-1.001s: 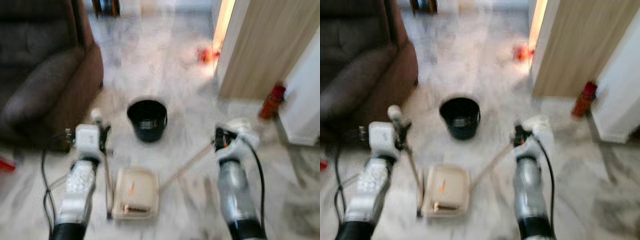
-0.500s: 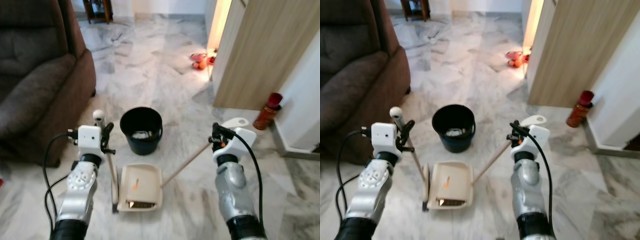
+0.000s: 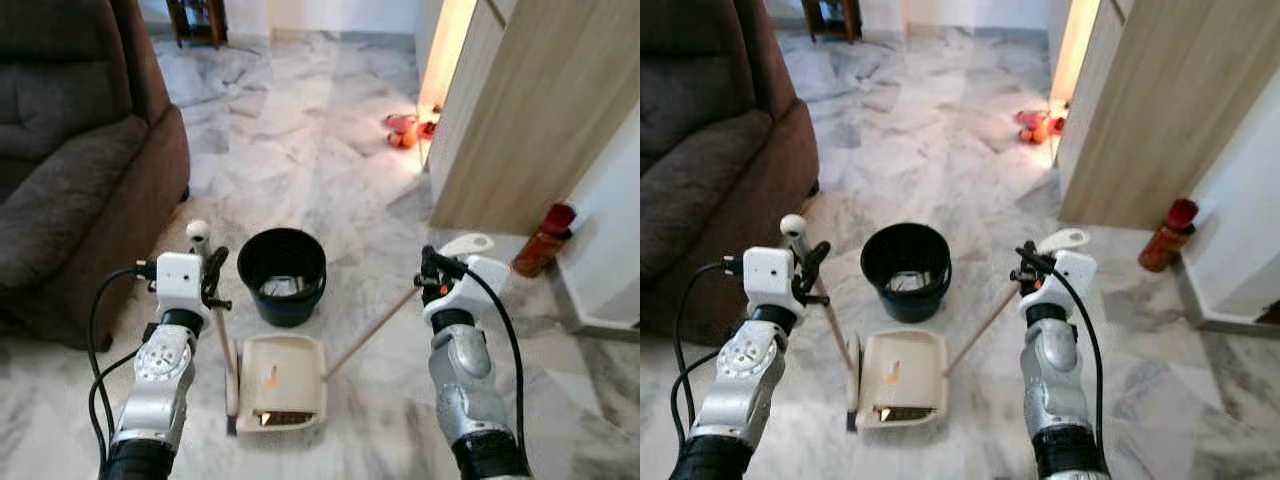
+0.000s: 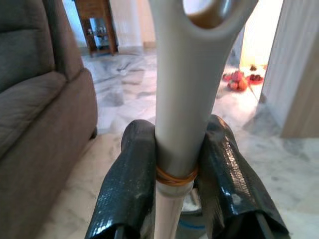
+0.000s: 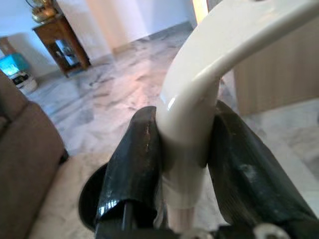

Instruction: Sweep floor

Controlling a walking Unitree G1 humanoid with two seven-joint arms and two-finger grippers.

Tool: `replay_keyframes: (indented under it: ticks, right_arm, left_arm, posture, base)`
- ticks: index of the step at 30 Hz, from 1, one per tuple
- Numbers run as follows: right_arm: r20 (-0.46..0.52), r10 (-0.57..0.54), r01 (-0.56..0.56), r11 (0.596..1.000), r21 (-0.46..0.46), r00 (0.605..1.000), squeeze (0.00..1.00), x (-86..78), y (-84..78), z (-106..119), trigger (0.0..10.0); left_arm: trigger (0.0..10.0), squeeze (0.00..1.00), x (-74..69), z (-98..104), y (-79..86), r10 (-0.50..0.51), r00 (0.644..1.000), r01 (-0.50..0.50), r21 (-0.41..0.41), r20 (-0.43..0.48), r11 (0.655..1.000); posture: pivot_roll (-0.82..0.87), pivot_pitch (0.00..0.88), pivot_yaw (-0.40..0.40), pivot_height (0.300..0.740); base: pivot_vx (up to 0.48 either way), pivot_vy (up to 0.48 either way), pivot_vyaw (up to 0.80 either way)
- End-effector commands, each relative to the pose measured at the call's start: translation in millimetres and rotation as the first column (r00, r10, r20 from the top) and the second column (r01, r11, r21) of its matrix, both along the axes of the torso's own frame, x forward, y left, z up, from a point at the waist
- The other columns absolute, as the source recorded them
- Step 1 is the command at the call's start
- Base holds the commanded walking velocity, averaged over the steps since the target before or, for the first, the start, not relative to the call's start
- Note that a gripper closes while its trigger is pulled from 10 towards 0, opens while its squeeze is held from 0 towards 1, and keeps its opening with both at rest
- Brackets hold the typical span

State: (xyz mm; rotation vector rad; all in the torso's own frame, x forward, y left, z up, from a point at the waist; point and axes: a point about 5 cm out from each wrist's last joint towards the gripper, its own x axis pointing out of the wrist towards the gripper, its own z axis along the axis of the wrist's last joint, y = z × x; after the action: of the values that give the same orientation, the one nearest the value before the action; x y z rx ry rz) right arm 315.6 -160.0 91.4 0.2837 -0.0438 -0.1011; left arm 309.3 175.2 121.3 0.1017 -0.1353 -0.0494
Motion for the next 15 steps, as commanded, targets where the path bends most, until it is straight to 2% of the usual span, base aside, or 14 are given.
replay_keyframes:
  ticks: [1,7,10,15]
  right_arm:
    - [0.061,0.010,-0.010,1.000,0.000,0.998,0.00,3.2,3.7,13.5,10.0]
    - [0.080,0.011,-0.011,1.000,-0.012,0.997,0.00,3.1,2.9,17.9,10.0]
    - [0.092,0.012,-0.011,1.000,-0.017,0.996,0.00,3.1,2.4,21.2,10.0]
    - [0.101,0.010,-0.008,1.000,-0.019,0.995,0.00,3.3,1.2,23.5,10.0]
  left_arm:
    - [10.0,0.00,-1.4,6.6,2.7,0.004,0.999,-0.005,0.001,0.041,1.000]
    - [10.0,0.00,-3.1,4.7,7.9,0.012,0.999,-0.012,0.007,0.040,1.000]
    - [10.0,0.00,-5.6,4.5,14.8,0.026,0.998,-0.028,0.032,0.054,0.999]
    - [10.0,0.00,-8.9,5.1,15.4,0.014,0.998,-0.019,0.072,0.068,0.997]
  posture:
    - [-0.01,0.086,0.001,0.740]
    - [-0.01,0.089,0.001,0.740]
    - [-0.01,0.089,0.001,0.740]
    - [-0.01,0.095,0.003,0.740]
  base:
    - [0.000,0.000,0.00]
    - [0.000,0.000,0.00]
    - [0.000,0.000,0.00]
    - [0.000,0.000,0.00]
